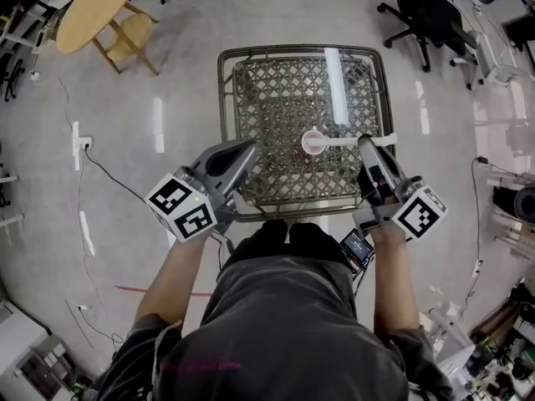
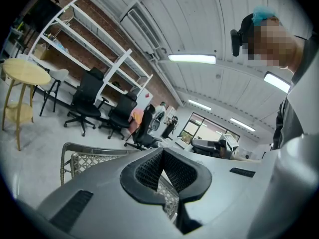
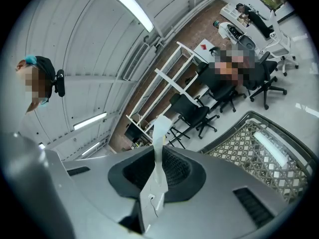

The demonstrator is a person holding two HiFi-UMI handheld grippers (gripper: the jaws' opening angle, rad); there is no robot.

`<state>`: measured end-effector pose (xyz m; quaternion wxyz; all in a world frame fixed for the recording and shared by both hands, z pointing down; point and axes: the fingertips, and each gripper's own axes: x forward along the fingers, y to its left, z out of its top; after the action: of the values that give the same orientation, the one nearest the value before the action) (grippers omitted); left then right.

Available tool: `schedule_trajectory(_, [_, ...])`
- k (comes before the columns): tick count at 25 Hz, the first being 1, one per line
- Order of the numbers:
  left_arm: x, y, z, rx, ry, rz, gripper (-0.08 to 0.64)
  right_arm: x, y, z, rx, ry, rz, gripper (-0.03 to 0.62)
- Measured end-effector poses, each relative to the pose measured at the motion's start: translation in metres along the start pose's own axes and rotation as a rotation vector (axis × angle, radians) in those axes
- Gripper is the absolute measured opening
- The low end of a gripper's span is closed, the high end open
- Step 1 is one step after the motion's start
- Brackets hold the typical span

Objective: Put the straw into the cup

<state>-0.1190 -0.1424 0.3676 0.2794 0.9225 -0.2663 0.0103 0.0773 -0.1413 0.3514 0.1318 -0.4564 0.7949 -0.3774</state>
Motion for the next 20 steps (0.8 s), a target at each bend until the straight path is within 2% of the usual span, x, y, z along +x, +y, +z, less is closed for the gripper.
schedule_trajectory(9, [0.008,0.001,-0.007,-0.014,0.026,0.014,0.008,-0.001,-0.024,-0.011,0.050,0.011,-0.031,0.044])
schedule_trajectory(20, [0.021,0.005,-0.023,-0.008,0.075,0.036,0.009,0.014,-0.060,-0.021,0.069,0.055,-0.032,0.044])
